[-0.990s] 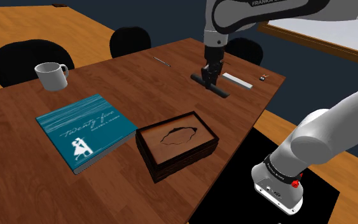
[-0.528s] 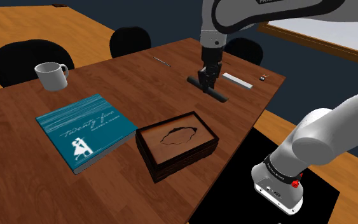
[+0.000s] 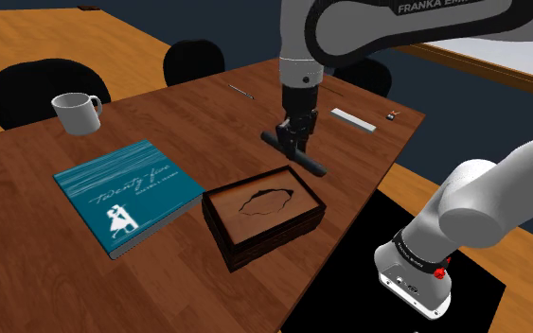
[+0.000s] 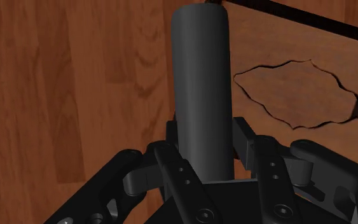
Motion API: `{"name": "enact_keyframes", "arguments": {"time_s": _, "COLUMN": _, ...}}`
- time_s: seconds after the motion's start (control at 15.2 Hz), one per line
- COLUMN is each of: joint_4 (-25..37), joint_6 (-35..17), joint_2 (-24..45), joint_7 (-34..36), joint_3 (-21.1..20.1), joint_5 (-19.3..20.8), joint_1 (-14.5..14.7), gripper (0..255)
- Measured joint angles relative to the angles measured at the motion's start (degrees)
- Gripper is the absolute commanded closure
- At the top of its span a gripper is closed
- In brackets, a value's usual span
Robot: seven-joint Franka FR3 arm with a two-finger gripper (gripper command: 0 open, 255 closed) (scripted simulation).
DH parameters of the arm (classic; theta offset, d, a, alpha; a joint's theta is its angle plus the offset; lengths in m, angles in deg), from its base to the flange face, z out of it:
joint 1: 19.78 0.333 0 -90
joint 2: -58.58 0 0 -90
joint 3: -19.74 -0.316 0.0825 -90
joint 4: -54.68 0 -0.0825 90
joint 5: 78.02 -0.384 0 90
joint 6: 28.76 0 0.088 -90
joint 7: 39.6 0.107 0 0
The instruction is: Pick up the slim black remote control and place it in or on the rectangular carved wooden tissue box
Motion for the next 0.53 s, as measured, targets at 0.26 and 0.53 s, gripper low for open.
{"name": "enact_keyframes", "arguments": {"time_s": 0.26, "joint_4": 1.4, "joint_6": -0.9, "joint_2": 1.5, "joint_7": 5.7, "joint_3": -4.0, "joint_5": -2.0, "joint_1": 2.5, "gripper": 255}}
{"name": "enact_keyframes", "arguments": {"time_s": 0.53, "joint_4": 3.2, "joint_6": -1.9, "joint_2": 3.4, "joint_7": 11.2, "joint_3": -7.7, "joint_5": -3.4, "joint_1": 4.6, "gripper": 255}}
